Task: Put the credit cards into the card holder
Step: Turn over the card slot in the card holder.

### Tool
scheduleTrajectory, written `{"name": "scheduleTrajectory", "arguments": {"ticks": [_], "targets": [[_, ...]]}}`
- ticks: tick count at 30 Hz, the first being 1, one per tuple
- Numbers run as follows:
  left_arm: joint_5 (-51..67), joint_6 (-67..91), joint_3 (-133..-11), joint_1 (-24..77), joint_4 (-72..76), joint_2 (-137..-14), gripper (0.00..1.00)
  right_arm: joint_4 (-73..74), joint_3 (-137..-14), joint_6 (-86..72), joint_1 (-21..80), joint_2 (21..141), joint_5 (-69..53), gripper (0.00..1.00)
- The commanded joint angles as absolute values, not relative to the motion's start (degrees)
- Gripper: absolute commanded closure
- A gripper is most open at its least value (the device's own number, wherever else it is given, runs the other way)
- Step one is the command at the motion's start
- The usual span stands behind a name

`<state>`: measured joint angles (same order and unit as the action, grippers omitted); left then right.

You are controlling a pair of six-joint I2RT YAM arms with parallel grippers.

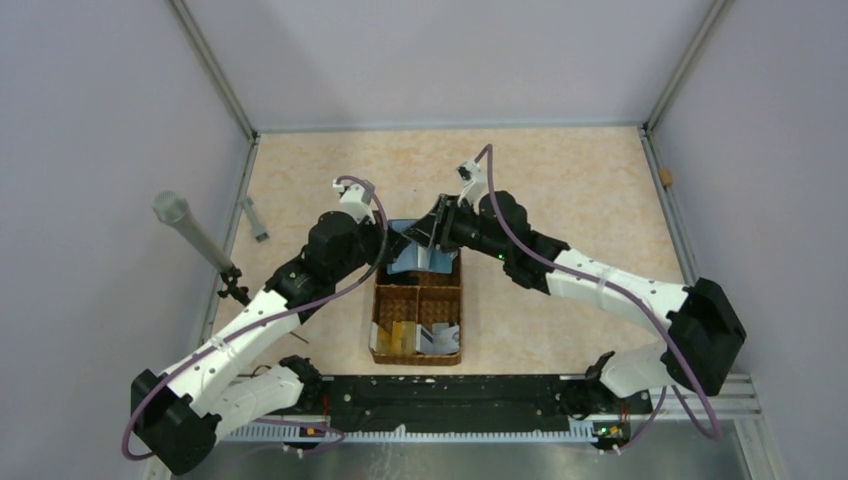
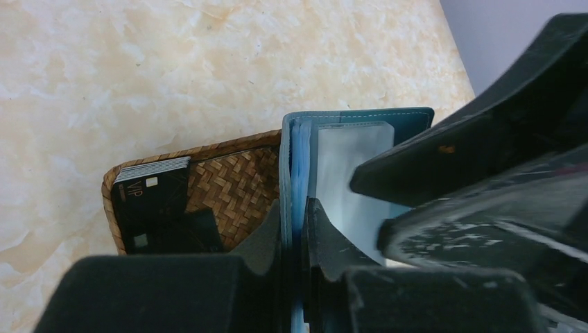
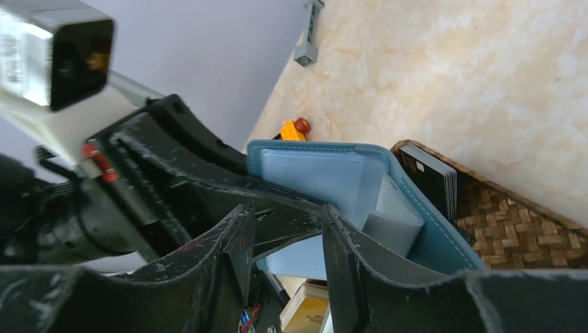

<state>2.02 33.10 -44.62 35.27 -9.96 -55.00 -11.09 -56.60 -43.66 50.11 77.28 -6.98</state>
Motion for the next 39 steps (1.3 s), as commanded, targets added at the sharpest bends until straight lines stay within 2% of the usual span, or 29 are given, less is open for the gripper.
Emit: {"name": "scheduleTrajectory", "arguments": {"ticks": [1,6,10,14,19,22,28,32,33,39], "targets": [[1.14,33.04,-45.76,35.02,-6.56,-54.2,1.0,-12.79,-60.0,-48.61,51.05,79.4,-4.46,0.58],[0.71,32.11,-46.1,33.83,-7.82,-52.58,1.0,-4.08,-60.01,-44.92,51.01,77.87,5.06,0.58],[3.82,31.94,-46.52,31.52,-8.46,-51.72,1.0,-0.75,-58.72,-42.91,50.94,75.86,7.97,0.57],[11.03,32.55,-45.74,28.87,-5.34,-50.78,1.0,-4.3,-55.99,-42.47,50.1,75.51,4.51,0.55],[18.81,34.2,-45.13,25.5,-2.28,-49.48,1.0,-13.91,-49.98,-43.65,47.14,75.78,-3.0,0.58],[24.16,35.95,-44.13,24.0,0.92,-49.35,1.0,-19.89,-47.45,-43.96,45.51,76.27,-7.04,0.67],[31.37,37.7,-42.97,22.7,4.48,-50.57,1.0,-25.03,-47.6,-40.1,44.74,77.23,-11.73,0.77],[33.96,38.41,-42.63,21.61,5.15,-50.96,1.0,-23.03,-48.39,-37.96,44.65,76.69,-9.43,0.98],[35.0,39.18,-42.4,21.16,6.08,-50.97,1.0,-22.69,-48.38,-37.42,44.65,76.79,-8.8,1.0],[41.06,43.9,-41.38,19.82,13.87,-51.88,1.0,-25.39,-48.79,-36.24,44.49,79.32,-11.93,1.0]]}}
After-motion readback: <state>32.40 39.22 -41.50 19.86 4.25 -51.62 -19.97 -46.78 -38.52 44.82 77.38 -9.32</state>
